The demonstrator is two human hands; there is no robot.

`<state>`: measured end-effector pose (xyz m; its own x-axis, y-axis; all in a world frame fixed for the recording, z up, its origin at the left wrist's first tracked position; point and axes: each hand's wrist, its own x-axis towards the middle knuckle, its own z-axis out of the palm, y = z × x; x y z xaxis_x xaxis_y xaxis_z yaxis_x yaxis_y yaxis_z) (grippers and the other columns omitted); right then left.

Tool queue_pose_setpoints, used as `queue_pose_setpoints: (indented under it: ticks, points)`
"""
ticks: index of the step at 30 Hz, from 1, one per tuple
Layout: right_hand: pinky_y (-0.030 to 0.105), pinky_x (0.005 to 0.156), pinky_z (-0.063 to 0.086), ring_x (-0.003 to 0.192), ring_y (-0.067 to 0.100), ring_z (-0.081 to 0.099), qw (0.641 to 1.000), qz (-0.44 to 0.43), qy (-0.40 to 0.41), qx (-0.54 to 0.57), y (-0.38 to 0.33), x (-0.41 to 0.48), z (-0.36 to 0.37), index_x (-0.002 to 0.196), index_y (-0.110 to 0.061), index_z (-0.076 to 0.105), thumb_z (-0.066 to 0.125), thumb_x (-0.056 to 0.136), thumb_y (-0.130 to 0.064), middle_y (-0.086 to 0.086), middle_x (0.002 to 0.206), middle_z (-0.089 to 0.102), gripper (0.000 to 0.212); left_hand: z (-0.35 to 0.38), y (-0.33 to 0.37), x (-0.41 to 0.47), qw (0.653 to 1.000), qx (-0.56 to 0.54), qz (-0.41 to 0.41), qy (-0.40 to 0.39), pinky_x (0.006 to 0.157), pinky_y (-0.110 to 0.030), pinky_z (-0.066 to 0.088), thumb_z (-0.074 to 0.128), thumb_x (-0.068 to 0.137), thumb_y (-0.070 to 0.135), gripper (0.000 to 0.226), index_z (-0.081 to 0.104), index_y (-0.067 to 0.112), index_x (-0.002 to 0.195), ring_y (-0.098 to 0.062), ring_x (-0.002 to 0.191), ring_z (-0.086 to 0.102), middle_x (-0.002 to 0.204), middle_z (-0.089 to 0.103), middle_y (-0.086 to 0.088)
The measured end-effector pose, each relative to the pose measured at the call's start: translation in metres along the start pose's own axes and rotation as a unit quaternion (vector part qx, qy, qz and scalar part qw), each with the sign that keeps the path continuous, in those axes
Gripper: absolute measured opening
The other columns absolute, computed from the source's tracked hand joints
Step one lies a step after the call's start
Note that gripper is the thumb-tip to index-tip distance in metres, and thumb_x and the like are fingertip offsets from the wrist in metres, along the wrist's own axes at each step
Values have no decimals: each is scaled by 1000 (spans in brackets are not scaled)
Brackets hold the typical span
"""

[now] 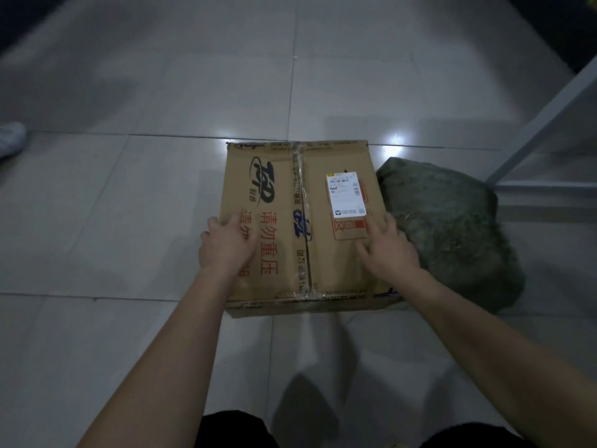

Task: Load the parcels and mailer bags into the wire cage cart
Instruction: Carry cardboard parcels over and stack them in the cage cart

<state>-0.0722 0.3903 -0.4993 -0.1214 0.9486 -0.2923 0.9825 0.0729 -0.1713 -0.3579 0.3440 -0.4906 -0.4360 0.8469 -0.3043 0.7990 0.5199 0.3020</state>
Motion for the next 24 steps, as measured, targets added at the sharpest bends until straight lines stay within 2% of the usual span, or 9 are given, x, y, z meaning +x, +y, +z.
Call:
queue_pose_setpoints:
  ticks: [3,6,8,11,15,17,21,24]
  points:
    - [54,103,43,135,41,37,999,-17,20,-38,-6,6,6,154,-27,16,38,100,-47,16,161,12,62,10,1,-5,1000,3,-5,-15,100,-50,44,43,92,66,70,19,43,154,-43,127,43,152,25,-16]
    - [63,112,27,145,47,17,999,39,6,-20,-13,21,7,155,-32,12,32,101,-57,15,165,-3,63,13,-4,-1,1000,7,-1,-22,101,-52,45,43,86,77,80,15,47,154,-44,129,41,154,20,-16]
    - [65,113,22,146,51,10,998,57,-16,-11,-11,30,12,155,-37,9,29,98,-65,13,165,-11,66,14,-9,6,999,5,0,-31,103,-53,44,44,82,81,85,14,48,154,-45,132,39,157,17,-16]
    - [64,113,27,144,53,15,994,88,-48,35,-6,34,23,156,-42,2,26,96,-71,14,164,-18,71,19,-16,13,999,-17,-15,-43,103,-53,44,48,82,80,86,14,48,154,-42,132,42,154,23,-16]
    - [61,112,30,144,51,17,993,97,-46,45,-9,34,28,157,-41,-2,26,96,-70,15,163,-20,72,26,-16,19,997,-63,-33,-40,98,-48,47,51,82,78,87,12,48,154,-39,125,50,144,33,-15]
    - [61,112,30,146,49,14,993,96,-45,50,-8,36,28,156,-43,-1,26,96,-71,14,164,-20,72,28,-14,19,996,-70,-36,-41,98,-48,48,52,79,80,90,13,49,154,-39,124,50,142,32,-14]
    - [62,114,25,151,41,-7,995,90,-10,50,3,40,36,154,-52,-1,23,90,-80,9,163,-23,74,31,-17,26,995,-74,-31,-53,99,-51,48,55,66,90,102,16,51,153,-39,126,48,141,32,-11]
    - [61,113,25,150,42,-2,995,96,3,36,7,40,42,153,-55,-1,21,87,-84,14,164,-14,75,29,-18,34,995,-75,-31,-53,100,-52,48,60,60,91,108,21,50,152,-39,128,47,141,31,-10]
